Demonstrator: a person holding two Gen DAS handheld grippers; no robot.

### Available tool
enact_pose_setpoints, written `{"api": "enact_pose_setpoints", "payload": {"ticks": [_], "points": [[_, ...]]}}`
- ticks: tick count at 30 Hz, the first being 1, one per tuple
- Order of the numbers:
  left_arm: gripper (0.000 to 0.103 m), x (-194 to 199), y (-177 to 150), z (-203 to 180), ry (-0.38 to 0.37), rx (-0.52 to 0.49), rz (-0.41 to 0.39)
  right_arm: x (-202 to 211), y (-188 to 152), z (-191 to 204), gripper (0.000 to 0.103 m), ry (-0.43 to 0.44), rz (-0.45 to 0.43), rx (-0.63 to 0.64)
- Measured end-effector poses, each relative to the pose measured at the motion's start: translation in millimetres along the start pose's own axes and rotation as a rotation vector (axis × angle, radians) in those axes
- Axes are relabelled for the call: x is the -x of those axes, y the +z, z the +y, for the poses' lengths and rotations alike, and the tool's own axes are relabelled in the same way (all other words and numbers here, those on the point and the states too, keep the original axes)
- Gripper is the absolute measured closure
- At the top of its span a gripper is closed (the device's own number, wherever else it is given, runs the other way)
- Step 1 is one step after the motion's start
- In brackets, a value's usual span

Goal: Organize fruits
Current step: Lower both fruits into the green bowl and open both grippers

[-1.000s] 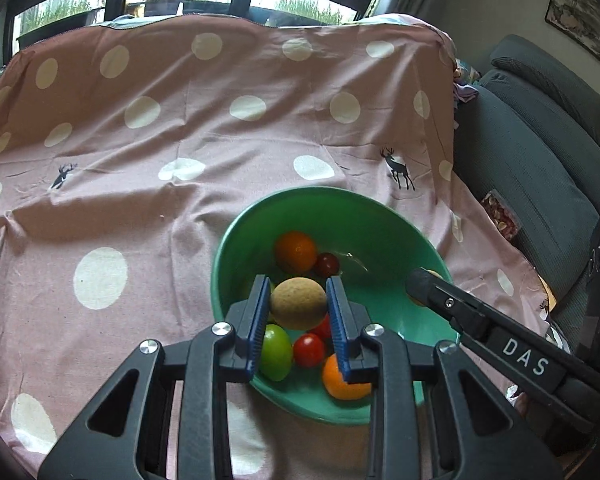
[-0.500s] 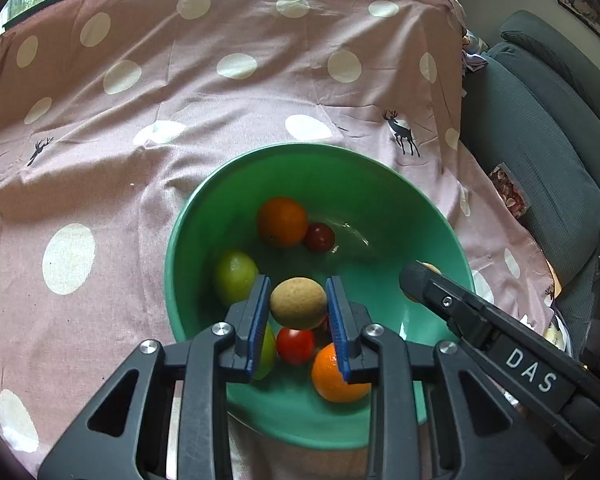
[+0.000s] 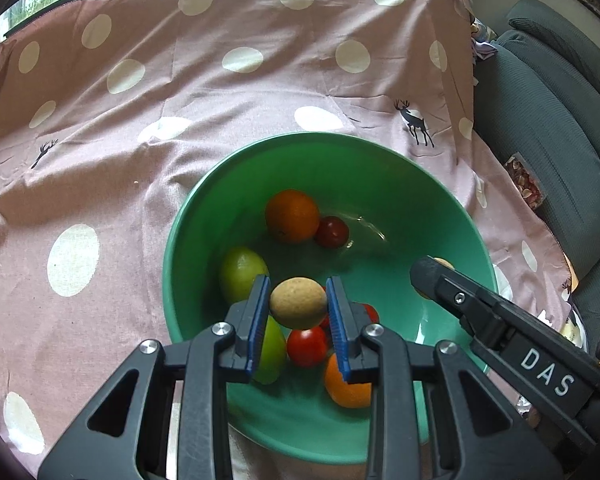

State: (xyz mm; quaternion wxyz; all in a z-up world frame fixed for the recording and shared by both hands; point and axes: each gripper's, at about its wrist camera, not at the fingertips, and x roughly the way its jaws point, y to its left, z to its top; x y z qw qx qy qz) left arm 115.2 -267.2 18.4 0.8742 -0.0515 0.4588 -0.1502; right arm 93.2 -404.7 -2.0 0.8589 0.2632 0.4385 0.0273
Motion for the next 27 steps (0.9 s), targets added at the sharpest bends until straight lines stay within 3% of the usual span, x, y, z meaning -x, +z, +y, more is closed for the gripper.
{"api": "enact_pose_setpoints", "payload": {"ticks": [21,27], "points": [[0.074,0.4,-0.9,0.6,0.011,0.004,-0.007,-1.5,0.0,1.1,0.074,-0.026,-0.002,0.018],[0.054,3.6,-2.1,-2.7,0.012,-0.020,-0.019,-0.8,0.3,0.1,0.074,-0.017,-0.004,0.008]]}}
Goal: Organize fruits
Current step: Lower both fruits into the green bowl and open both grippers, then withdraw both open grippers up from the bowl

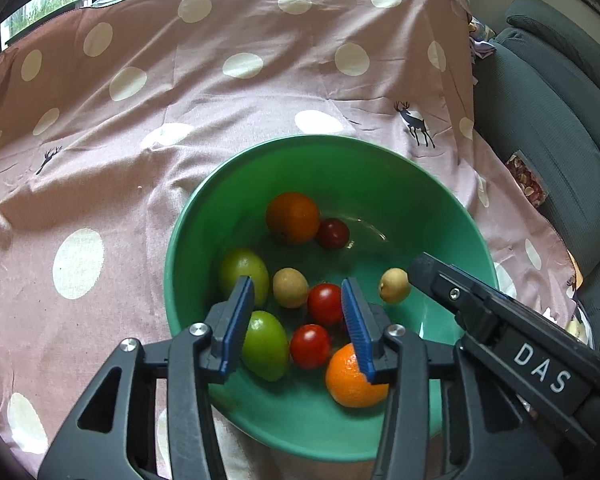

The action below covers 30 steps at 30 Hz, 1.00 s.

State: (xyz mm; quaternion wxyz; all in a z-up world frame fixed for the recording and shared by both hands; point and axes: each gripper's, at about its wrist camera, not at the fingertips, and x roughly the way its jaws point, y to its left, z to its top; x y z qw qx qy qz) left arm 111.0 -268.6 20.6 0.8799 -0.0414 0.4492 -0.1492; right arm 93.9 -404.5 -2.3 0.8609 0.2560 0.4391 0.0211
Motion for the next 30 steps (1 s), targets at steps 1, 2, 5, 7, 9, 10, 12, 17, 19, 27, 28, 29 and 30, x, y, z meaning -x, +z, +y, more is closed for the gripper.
{"api": "enact_pose_setpoints", "payload": {"ticks": [1,2,5,7,9,10,12,17,19,27,28,29,30], "points": [[0.051,0.9,-0.2,-0.2,-0.005,-0.002,0.001,0.7,-0.2,0.3,0.074,0.002,-0.002,0.001],[0.045,2.5,-0.3,-0.6,-0.008,-0.003,-0.001,1.4,-0.2,0.3,0.072,0.000,-0.005,0.001],[0.031,11.6,0.3,-0.9,0.008,-0.010,-0.031,7.1,0.3,1.1,0.056,-0.030,-0.035,0.009],[0.022,19.0,1.2,-0.3,0.036,-0.012,-0.053,13.0,0.8,1.9,0.053,-0.031,-0.060,0.014],[0.013,27.3,2.4,1.6,0.046,-0.016,-0.077,18.2,1.7,1.7,0.043,-0.021,-0.077,0.012],[0.009,31.3,2.9,3.3,0.064,-0.012,-0.085,20.9,2.0,2.2,0.041,-0.013,-0.086,0.014],[0.001,39.5,2.0,6.5,0.078,-0.006,-0.115,26.8,2.7,4.0,0.034,-0.002,-0.105,0.021],[0.001,56.4,1.7,16.5,0.066,0.016,-0.139,39.0,2.0,12.5,0.019,0.029,-0.146,0.047],[0.001,61.9,0.8,18.7,0.074,0.019,-0.153,41.5,1.9,15.0,0.018,0.038,-0.150,0.052],[0.001,71.8,-1.8,25.8,0.080,0.040,-0.166,49.3,0.1,21.1,0.016,0.017,-0.173,0.070],[0.001,72.0,-2.0,27.5,0.078,0.047,-0.164,49.7,-0.3,21.0,0.016,0.012,-0.173,0.069],[0.001,72.2,-2.3,28.6,0.076,0.052,-0.164,49.8,-0.4,20.5,0.016,0.006,-0.173,0.067],[0.001,72.1,-2.7,29.4,0.074,0.056,-0.162,49.5,-0.2,20.1,0.016,0.000,-0.171,0.065]]}}
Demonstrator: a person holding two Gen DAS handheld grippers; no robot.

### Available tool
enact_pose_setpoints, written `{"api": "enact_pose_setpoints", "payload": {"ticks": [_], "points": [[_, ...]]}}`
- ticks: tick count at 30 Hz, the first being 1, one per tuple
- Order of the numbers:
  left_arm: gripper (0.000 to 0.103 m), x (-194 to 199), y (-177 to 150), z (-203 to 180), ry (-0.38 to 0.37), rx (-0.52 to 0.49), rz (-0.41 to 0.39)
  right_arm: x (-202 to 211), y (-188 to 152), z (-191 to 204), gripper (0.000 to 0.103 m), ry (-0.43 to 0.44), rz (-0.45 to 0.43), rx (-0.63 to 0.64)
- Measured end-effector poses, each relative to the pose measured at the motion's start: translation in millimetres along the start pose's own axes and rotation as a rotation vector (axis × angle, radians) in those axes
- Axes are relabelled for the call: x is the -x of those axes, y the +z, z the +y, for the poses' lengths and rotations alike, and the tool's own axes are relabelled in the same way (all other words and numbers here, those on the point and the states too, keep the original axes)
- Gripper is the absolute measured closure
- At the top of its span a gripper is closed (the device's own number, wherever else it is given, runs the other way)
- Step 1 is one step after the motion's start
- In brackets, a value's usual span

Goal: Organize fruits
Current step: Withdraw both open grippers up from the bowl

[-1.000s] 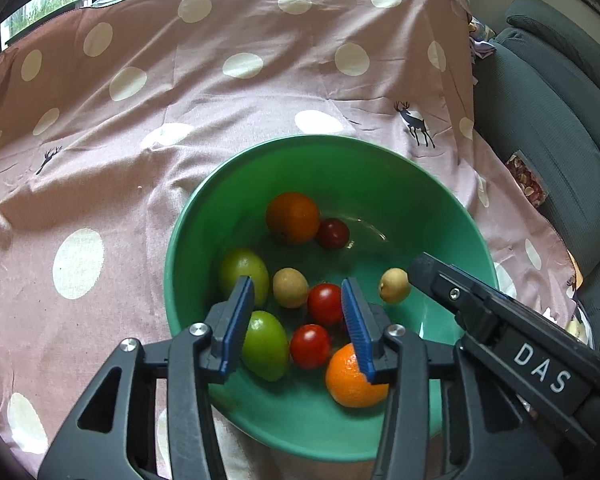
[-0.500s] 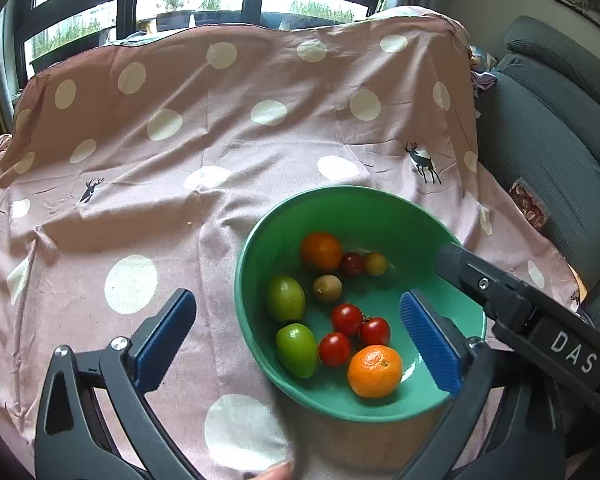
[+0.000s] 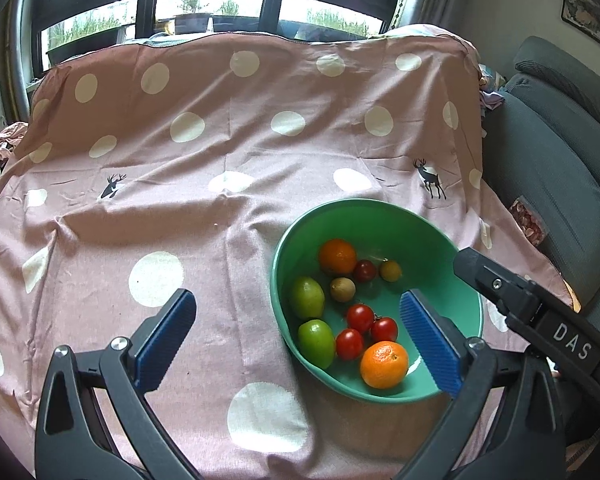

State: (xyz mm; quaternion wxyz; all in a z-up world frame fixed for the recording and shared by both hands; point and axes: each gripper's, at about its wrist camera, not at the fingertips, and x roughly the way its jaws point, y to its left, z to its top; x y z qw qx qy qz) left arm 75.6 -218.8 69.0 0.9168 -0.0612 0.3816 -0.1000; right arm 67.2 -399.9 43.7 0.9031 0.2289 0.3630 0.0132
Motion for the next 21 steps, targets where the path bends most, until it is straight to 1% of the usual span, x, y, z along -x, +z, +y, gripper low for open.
{"api": "enact_pose_setpoints", "payload": {"ticks": [11,17,21], "points": [[0.001,-1.6,-1.7,4.5,-0.013,0.030,0.009,-0.2,-0.7,-0.7,0.015,-0.009,0.009,-0.003],[0.001,1.1,-3.5,8.7,-0.029,0.042,0.002,-1.3,-0.8,-1.0,0.015,-0.019,0.012,-0.005],[0.001,5.0,-4.7,12.8,-0.059,0.053,0.001,-2.6,-1.9,-1.3,0.015,-0.025,0.018,-0.005]]}}
